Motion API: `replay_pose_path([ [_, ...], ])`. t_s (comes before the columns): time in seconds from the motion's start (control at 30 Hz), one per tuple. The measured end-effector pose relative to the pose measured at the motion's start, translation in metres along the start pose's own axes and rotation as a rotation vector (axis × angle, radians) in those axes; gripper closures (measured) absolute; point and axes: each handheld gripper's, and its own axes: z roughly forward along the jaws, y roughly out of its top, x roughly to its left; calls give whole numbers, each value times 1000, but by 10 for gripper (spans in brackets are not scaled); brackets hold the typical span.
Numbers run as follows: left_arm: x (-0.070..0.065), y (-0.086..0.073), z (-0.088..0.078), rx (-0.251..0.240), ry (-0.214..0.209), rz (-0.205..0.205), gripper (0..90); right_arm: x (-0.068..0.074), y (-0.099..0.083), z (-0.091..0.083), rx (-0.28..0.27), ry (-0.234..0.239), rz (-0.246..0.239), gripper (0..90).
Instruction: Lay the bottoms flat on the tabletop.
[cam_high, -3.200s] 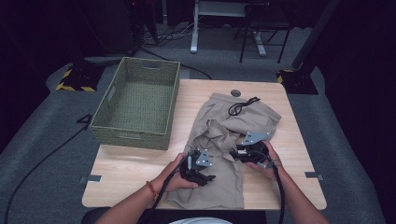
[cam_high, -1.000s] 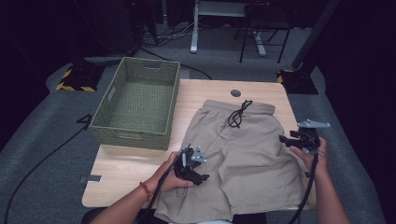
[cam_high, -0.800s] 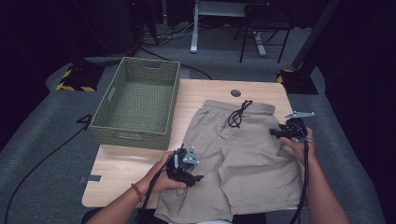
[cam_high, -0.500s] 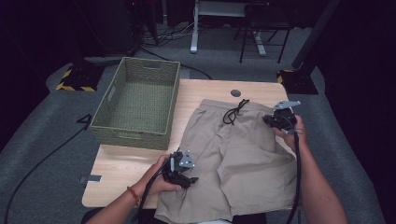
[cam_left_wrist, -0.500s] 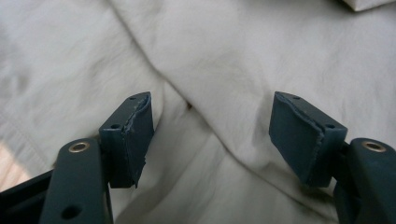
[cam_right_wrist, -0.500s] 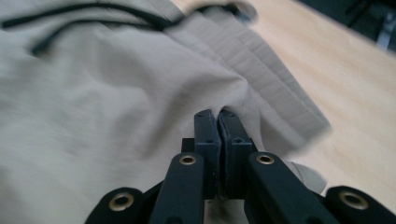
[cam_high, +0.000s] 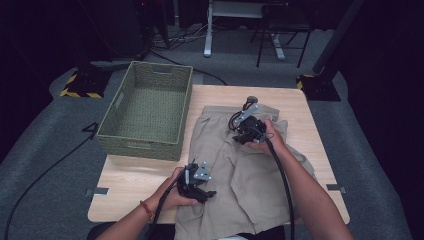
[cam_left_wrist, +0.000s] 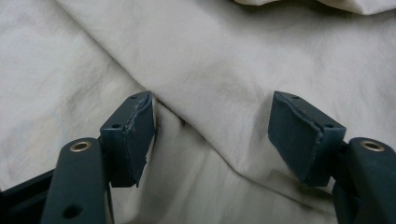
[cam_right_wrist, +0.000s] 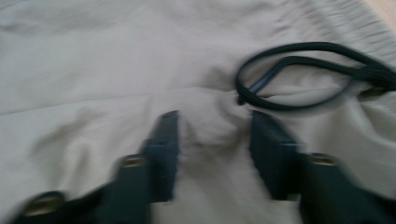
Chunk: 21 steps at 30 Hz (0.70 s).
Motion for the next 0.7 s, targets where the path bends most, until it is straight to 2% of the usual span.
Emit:
replay_pose_path([
  [0.03,0,0,0,-4,-2,0,320,2,-2,-2,-9,15,2,505],
  [0.1,0,-1,0,-7,-3,-5,320,3,-10,-22,-95,37,29,478],
  [0.13,0,-1,0,-6,-2,-5,321,2,-16,-36,-140,32,39,463],
  [0.2,-1,-1,0,-7,0,-6,321,-1,-35,-69,-224,-17,67,465],
  [0.23,-1,-1,1,-9,0,-6,320,-5,-50,-89,-264,-65,84,467],
  [0.3,-1,0,1,-11,-3,1,320,-13,-76,-112,-302,-155,127,490],
  [0.33,-1,0,1,-11,-3,3,321,-19,-92,-121,-301,-199,169,495],
  [0.37,-1,0,2,-12,-4,3,320,-29,-113,-125,-258,-257,217,503],
  [0.43,-1,0,1,-14,-5,1,320,-44,-140,-118,-145,-356,286,508],
  [0.47,-1,-1,2,-19,-6,3,321,-49,-149,-112,-111,-357,316,508],
  [0.5,-1,-1,2,-26,-5,1,320,-56,-161,-102,-87,-321,353,505],
  [0.53,-2,-2,2,-27,-4,-2,320,-59,-166,-96,-90,-299,362,505],
  [0.57,-2,-3,2,-31,-3,-5,321,-61,-173,-86,-98,-256,372,505],
  [0.63,-2,-3,2,-37,-3,-2,321,-61,-175,-73,-70,-226,370,499],
  [0.7,-2,-3,2,-39,-2,-1,321,-59,-172,-66,-42,-207,344,485],
])
